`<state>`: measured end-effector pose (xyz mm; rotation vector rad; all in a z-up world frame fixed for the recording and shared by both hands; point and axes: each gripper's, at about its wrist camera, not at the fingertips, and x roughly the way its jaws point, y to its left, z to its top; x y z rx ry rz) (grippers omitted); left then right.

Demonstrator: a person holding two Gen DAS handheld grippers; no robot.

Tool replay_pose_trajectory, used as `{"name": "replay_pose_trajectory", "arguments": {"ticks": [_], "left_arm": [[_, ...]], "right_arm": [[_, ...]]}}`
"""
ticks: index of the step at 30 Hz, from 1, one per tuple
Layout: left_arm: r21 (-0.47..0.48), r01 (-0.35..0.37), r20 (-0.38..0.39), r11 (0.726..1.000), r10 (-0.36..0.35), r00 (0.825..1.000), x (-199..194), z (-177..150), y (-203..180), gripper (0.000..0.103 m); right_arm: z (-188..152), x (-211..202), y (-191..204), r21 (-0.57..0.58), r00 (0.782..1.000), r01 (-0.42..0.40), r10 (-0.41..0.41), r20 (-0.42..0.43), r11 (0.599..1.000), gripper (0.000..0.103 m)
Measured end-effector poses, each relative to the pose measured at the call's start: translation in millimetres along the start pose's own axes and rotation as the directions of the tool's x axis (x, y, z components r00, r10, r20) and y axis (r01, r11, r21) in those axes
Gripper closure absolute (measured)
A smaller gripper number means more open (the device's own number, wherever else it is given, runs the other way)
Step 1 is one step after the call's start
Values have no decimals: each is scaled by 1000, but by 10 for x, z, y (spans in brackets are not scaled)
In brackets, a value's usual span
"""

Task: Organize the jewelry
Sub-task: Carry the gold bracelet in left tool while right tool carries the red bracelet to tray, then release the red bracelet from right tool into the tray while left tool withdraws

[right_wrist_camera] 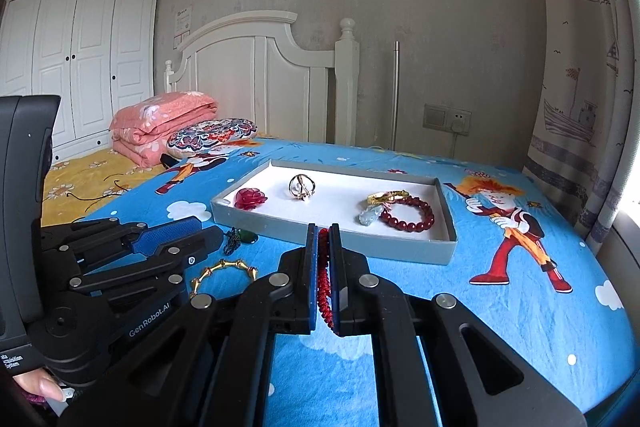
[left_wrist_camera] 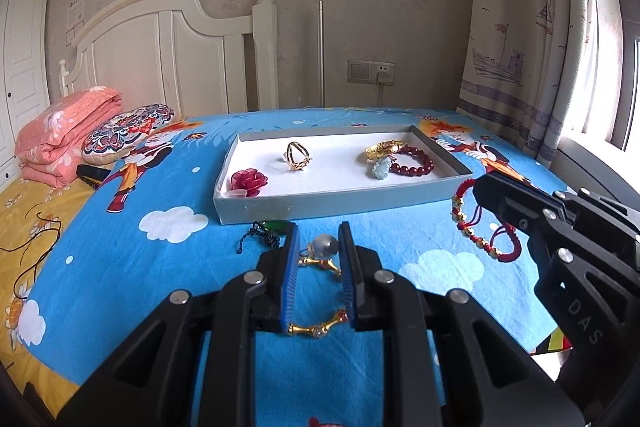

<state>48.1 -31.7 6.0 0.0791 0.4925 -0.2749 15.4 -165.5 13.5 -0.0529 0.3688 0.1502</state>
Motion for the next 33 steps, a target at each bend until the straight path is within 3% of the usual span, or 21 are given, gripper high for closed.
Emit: {"name": "replay_pose_trajectory", "arguments": {"ticks": [7, 17, 24, 31, 32, 33], "left_arm": [[6, -3, 3, 1000, 3, 1000, 236, 319, 40, 84], [-18, 5, -65, 1000, -6, 998, 772, 780, 133, 84], [-49, -57, -116, 997, 51, 992, 1355, 1049, 268, 84], [-34, -116, -141, 993, 110, 984, 1665, 1080, 338, 83], [-34, -117, -151, 993, 111, 982, 1696, 1073, 348, 78], [-38, -120, -156, 992, 113, 981, 1717, 1069, 361, 66]], "right_arm": [[240, 265, -169, 35, 1000, 8, -8, -10, 999, 97], [623, 878, -388, 31, 997, 17, -15, -70, 999, 97], [801, 1445, -461, 30, 990, 35, -31, -137, 999, 97], [692, 1879, -623, 90, 973, 44, -22, -232, 995, 96], [677, 1914, -637, 83, 971, 51, -30, -239, 995, 96], [673, 1935, -634, 74, 969, 61, -41, -243, 995, 94]]}}
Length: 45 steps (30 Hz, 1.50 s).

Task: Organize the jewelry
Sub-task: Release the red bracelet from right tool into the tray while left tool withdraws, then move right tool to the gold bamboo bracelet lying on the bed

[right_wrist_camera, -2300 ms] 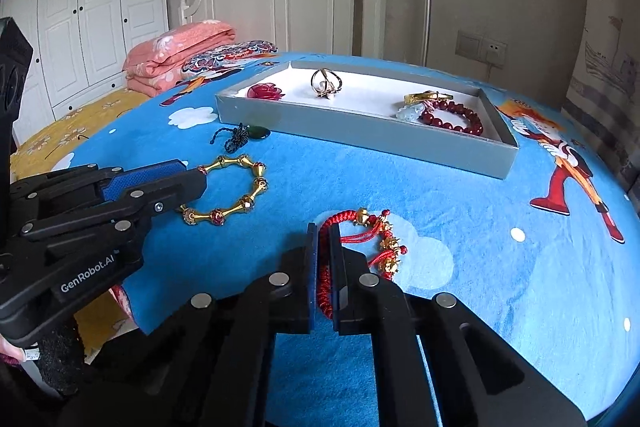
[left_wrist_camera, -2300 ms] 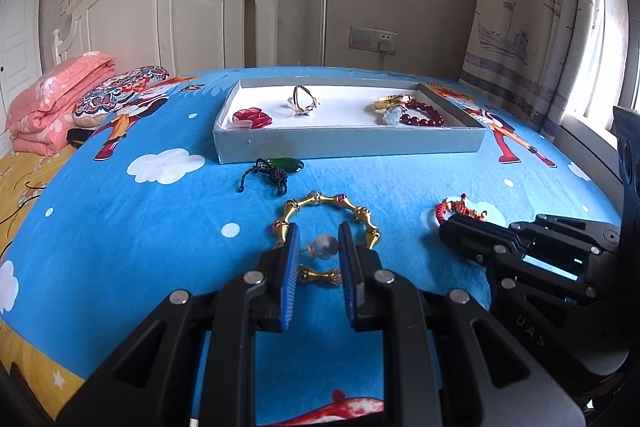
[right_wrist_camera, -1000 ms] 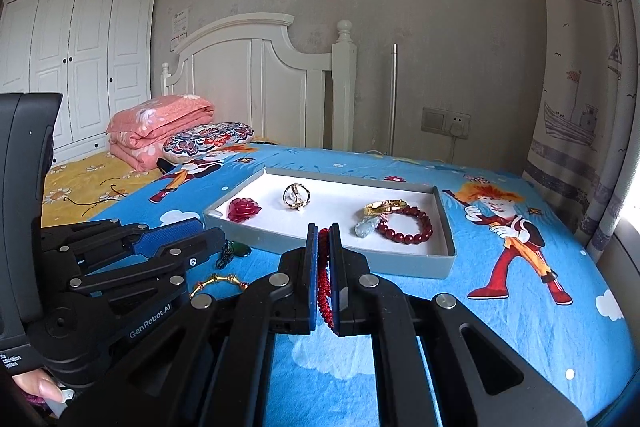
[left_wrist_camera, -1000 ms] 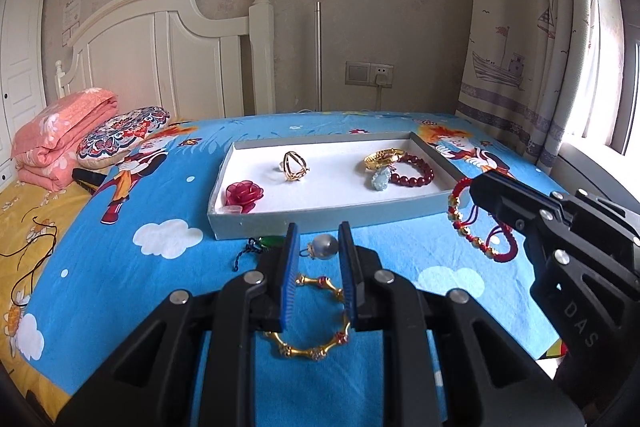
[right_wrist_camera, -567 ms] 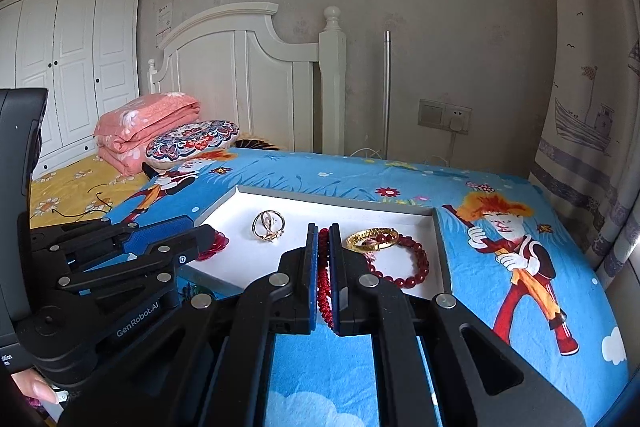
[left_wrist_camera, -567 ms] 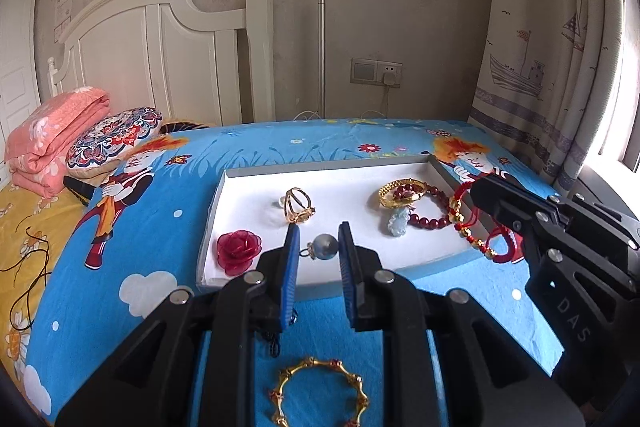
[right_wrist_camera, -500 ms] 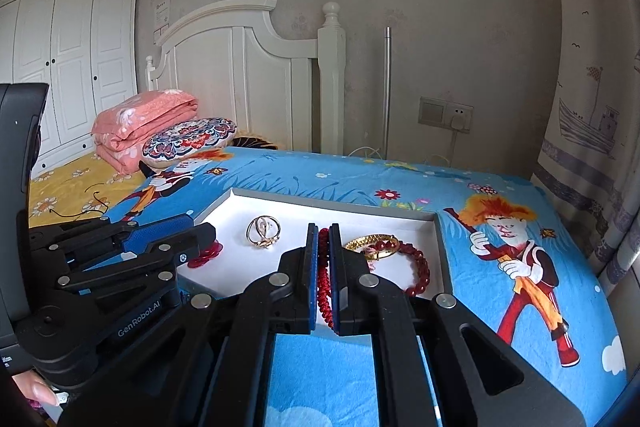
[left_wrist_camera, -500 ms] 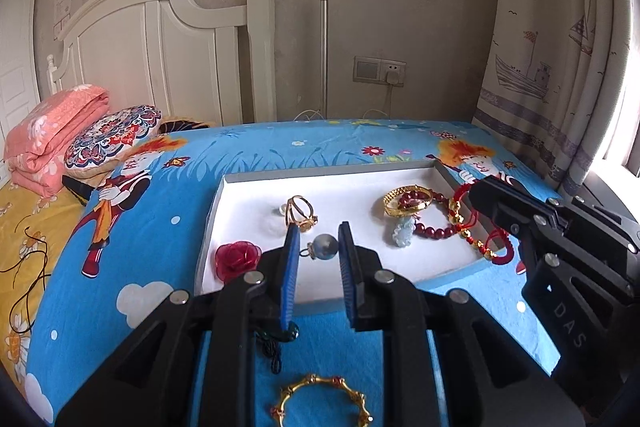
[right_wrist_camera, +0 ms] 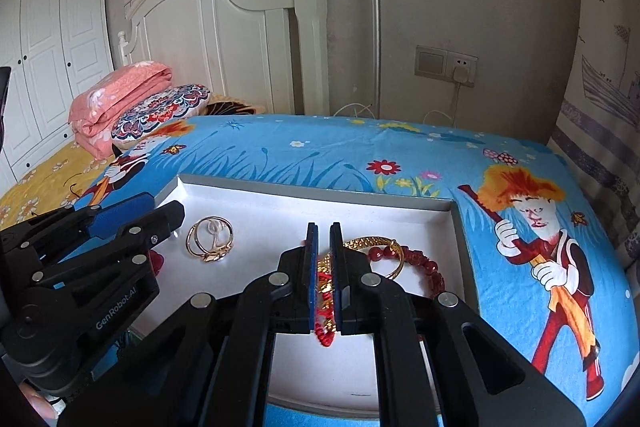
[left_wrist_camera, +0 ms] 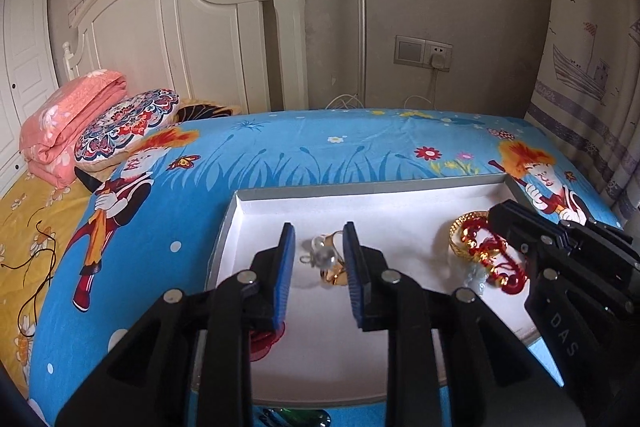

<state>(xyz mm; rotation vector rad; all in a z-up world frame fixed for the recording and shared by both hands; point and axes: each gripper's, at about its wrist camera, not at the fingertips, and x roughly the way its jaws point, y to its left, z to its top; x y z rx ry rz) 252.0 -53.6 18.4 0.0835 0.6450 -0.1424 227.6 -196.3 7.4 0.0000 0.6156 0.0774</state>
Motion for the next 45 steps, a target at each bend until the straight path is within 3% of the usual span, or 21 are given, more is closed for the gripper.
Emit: {"name": "replay_pose_trajectory", "arguments": {"ticks": [1, 2, 3, 5, 7, 11, 20, 27, 33, 37, 40, 45], "left_arm": [[-4, -8, 2, 1000, 8, 1000, -2, -7, 6, 58], [-7, -14, 10, 1000, 14, 1000, -17, -12, 22, 42], [-8, -16, 21, 1000, 16, 1000, -45, -19, 31, 38], [4, -31, 33, 1000, 31, 999, -102, -34, 46, 38], [18, -32, 40, 999, 32, 999, -163, -42, 64, 36], [19, -50, 55, 999, 49, 997, -332, -81, 131, 20], [-31, -98, 78, 995, 100, 992, -897, -495, 372, 11], [-99, -177, 94, 979, 186, 978, -1229, -1098, 592, 11], [-82, -230, 101, 970, 237, 966, -1322, -1455, 605, 11], [-78, -253, 78, 964, 259, 963, -1290, -1526, 608, 11], [-115, -212, 62, 971, 220, 974, -1281, -1517, 689, 11], [-111, -204, 69, 973, 213, 975, -1292, -1502, 666, 10]], "right_arm": [[2, 11, 5, -4, 1000, 5, -5, -3, 1000, 92], [2, 13, 2, -6, 1000, 4, -4, -3, 1000, 84], [-2, -3, 4, -9, 1000, 2, -2, 2, 1000, 69], [-12, -57, 5, -11, 1000, 10, -9, 21, 1000, 54], [-26, -87, -3, -7, 1000, 4, -4, 13, 1000, 54], [-80, -209, 26, 2, 1000, -14, 14, 15, 1000, 54], [-568, -763, 414, -3, 998, -57, 57, 11, 998, 54], [-1179, -981, 624, 17, 998, -59, 59, -10, 998, 54], [-1301, -950, 796, -7, 994, -94, 93, -49, 996, 54], [-1360, -872, 959, -55, 991, -101, 95, -89, 993, 54], [-1363, -877, 974, -66, 992, -92, 86, -89, 994, 54], [-1383, -924, 846, -79, 995, -54, 47, -89, 995, 54]]}}
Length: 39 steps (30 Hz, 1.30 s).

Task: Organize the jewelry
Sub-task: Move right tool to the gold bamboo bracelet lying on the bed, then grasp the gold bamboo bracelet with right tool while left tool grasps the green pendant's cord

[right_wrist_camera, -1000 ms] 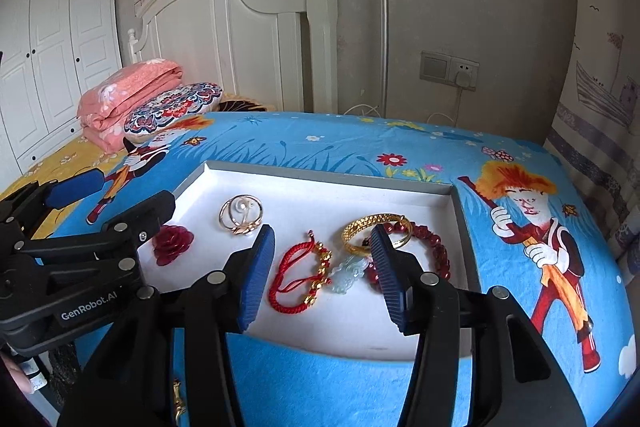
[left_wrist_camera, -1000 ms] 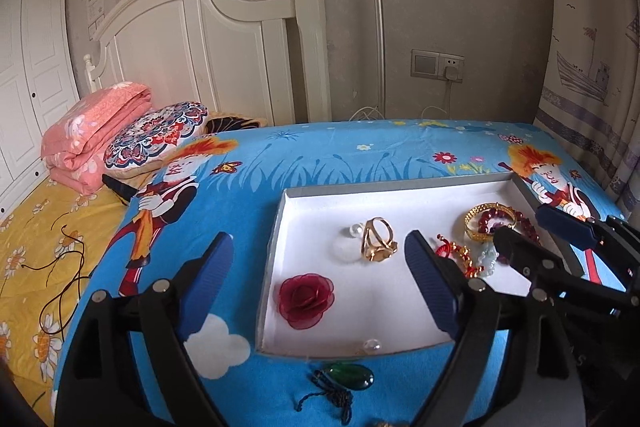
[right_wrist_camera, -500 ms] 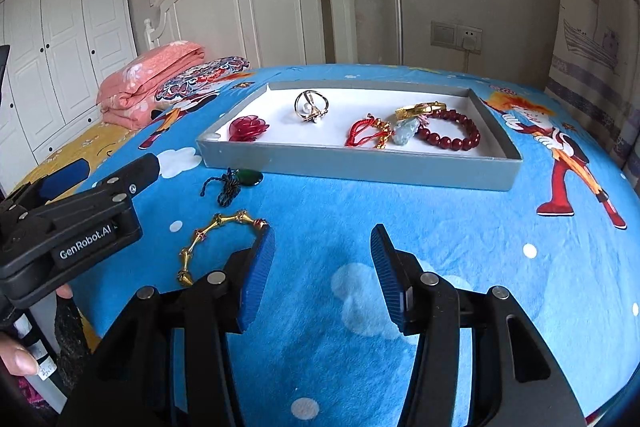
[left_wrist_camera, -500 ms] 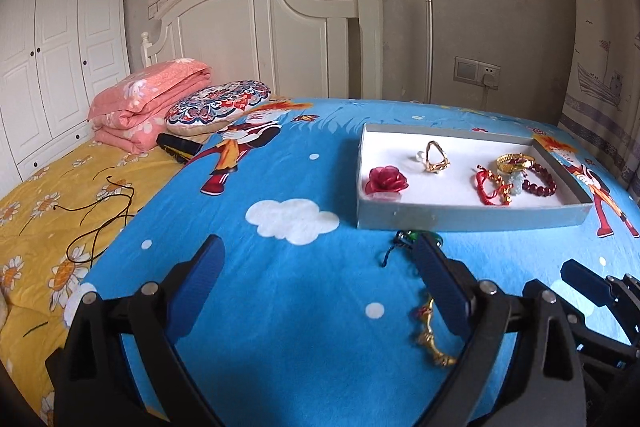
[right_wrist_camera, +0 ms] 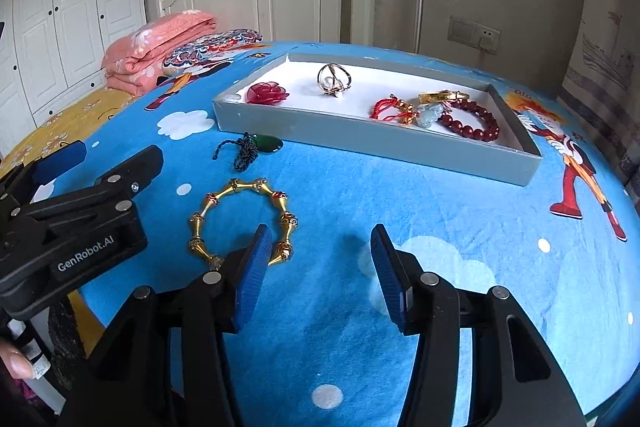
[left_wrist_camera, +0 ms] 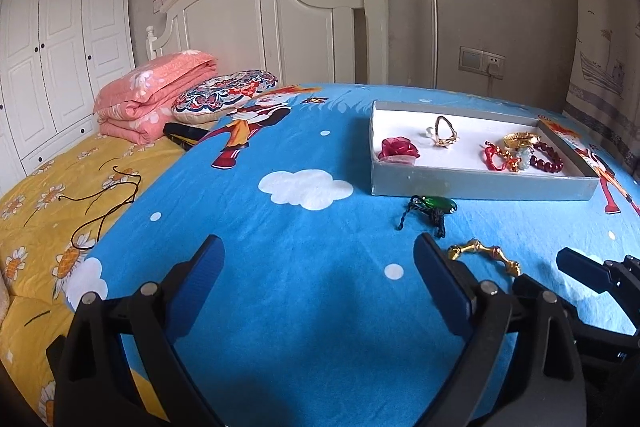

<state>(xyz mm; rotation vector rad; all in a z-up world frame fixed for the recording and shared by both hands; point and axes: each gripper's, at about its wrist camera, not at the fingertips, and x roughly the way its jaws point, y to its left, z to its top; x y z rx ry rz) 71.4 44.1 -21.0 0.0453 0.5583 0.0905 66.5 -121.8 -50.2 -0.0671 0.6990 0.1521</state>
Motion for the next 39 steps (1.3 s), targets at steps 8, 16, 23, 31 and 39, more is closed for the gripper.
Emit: {"name": "replay_pose_trajectory", "arguments": {"ticks": [8, 16, 23, 31, 39], "left_arm": [[31, 42, -14, 999, -42, 999, 0, -57, -169, 9], [84, 100, -18, 991, -99, 995, -31, -98, -373, 9], [60, 105, -36, 993, -103, 994, 18, -97, -342, 9], [3, 166, -81, 986, -166, 983, 163, 62, -356, 9], [-49, 191, -135, 980, -196, 971, 426, 304, -488, 35]], "right_arm": [[-160, -185, -439, 69, 990, 135, -137, 31, 989, 54], [-163, -136, -436, 66, 1000, 23, -23, -1, 998, 55], [-176, -133, -343, 27, 1000, 28, -29, 8, 999, 89], [-259, -199, -467, -6, 990, 137, -137, 42, 991, 93], [-275, -210, -511, 14, 993, 107, -107, 46, 994, 93]]}}
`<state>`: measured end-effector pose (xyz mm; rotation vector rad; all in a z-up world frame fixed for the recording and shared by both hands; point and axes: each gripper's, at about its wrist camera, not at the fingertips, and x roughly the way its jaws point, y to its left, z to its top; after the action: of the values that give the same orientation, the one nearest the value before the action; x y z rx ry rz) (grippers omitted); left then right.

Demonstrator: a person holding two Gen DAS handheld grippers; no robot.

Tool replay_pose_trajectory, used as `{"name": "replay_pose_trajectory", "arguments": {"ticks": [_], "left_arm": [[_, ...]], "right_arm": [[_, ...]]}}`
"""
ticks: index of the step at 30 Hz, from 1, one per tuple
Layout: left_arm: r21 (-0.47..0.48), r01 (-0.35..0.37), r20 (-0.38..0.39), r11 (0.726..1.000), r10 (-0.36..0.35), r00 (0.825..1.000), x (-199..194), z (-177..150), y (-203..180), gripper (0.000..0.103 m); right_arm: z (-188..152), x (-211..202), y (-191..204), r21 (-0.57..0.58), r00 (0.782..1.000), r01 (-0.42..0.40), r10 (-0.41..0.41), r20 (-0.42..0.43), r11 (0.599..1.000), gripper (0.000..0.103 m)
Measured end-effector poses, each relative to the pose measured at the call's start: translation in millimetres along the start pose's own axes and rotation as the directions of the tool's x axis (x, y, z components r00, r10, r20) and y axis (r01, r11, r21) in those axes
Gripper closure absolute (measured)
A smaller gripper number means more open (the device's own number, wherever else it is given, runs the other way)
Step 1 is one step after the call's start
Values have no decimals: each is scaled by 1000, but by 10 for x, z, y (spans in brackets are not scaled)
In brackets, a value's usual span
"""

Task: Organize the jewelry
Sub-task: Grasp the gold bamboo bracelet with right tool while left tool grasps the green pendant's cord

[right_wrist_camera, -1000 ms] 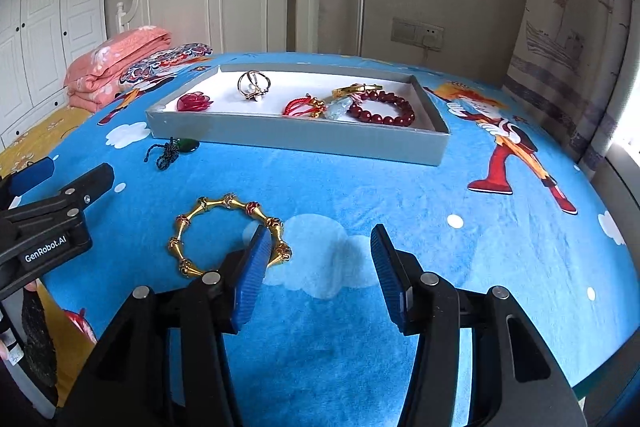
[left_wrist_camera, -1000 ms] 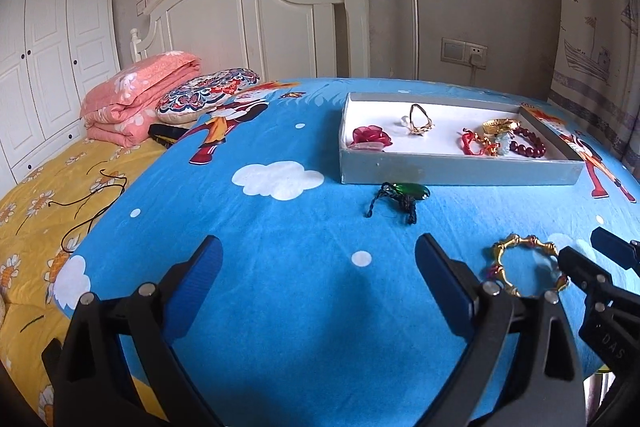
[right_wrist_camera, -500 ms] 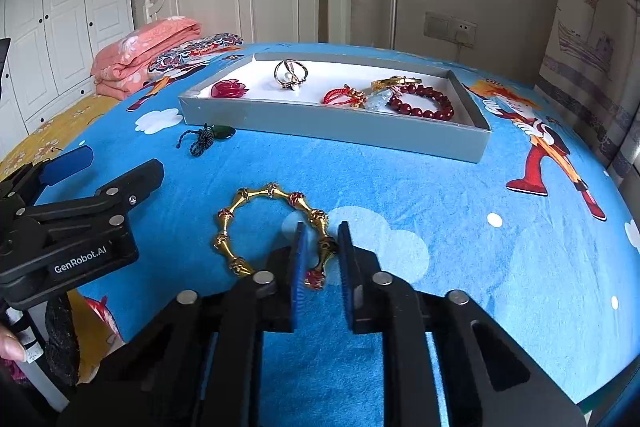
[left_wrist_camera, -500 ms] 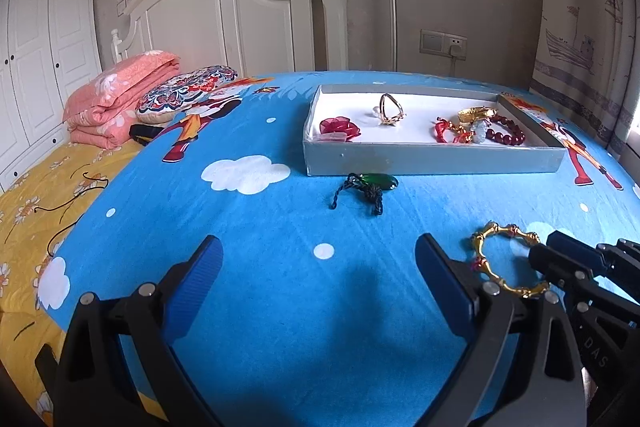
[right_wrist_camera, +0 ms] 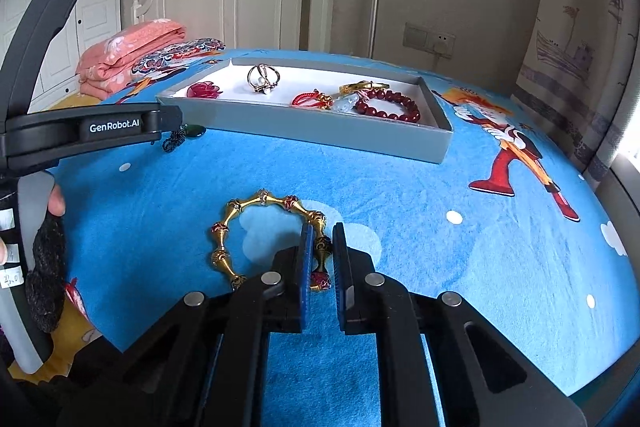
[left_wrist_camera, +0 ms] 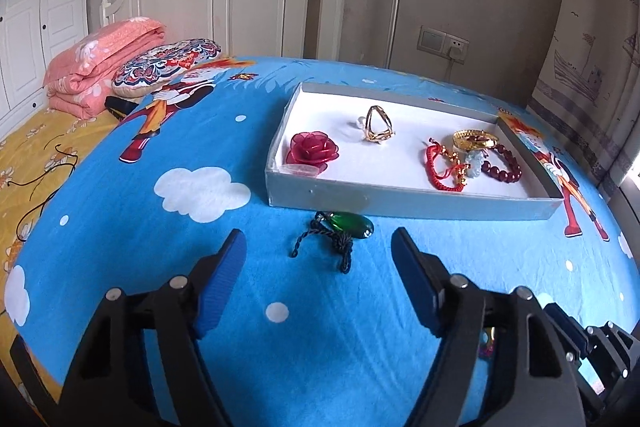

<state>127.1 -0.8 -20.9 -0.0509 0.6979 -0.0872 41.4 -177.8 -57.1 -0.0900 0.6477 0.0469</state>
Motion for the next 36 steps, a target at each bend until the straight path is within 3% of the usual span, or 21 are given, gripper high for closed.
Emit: {"name": "replay_pose_trajectory", "arguments": {"ticks": [4, 9, 11, 20, 22, 23, 29, 36], "left_arm": [[31, -20, -18, 999, 21, 1000, 51, 29, -74, 44], [71, -19, -115, 997, 27, 993, 230, 52, -149, 69], [56, -22, -145, 998, 30, 989, 295, 51, -119, 69], [81, -36, -153, 996, 48, 987, 368, 103, -155, 70], [83, -42, -144, 996, 54, 988, 364, 98, -152, 91], [87, -36, -141, 996, 48, 989, 355, 92, -151, 93], [108, -12, -63, 994, 19, 998, 114, -26, -138, 94], [131, 69, -6, 989, -69, 998, -290, -289, -137, 94]], "right_arm": [[-9, -7, -21, 16, 1000, -16, 16, 3, 1000, 93], [-23, -18, -52, 35, 999, -34, 33, 6, 999, 93], [-31, -24, -65, 42, 999, -39, 38, 7, 998, 93], [-34, -42, -73, 50, 999, -47, 47, 12, 998, 93], [-39, -46, -78, 49, 999, -47, 46, 14, 998, 93], [-41, -45, -80, 48, 999, -46, 46, 13, 998, 93], [-58, -66, -87, 47, 999, -41, 40, 13, 998, 93], [-67, -72, -81, 45, 999, -40, 39, 15, 998, 93]]}}
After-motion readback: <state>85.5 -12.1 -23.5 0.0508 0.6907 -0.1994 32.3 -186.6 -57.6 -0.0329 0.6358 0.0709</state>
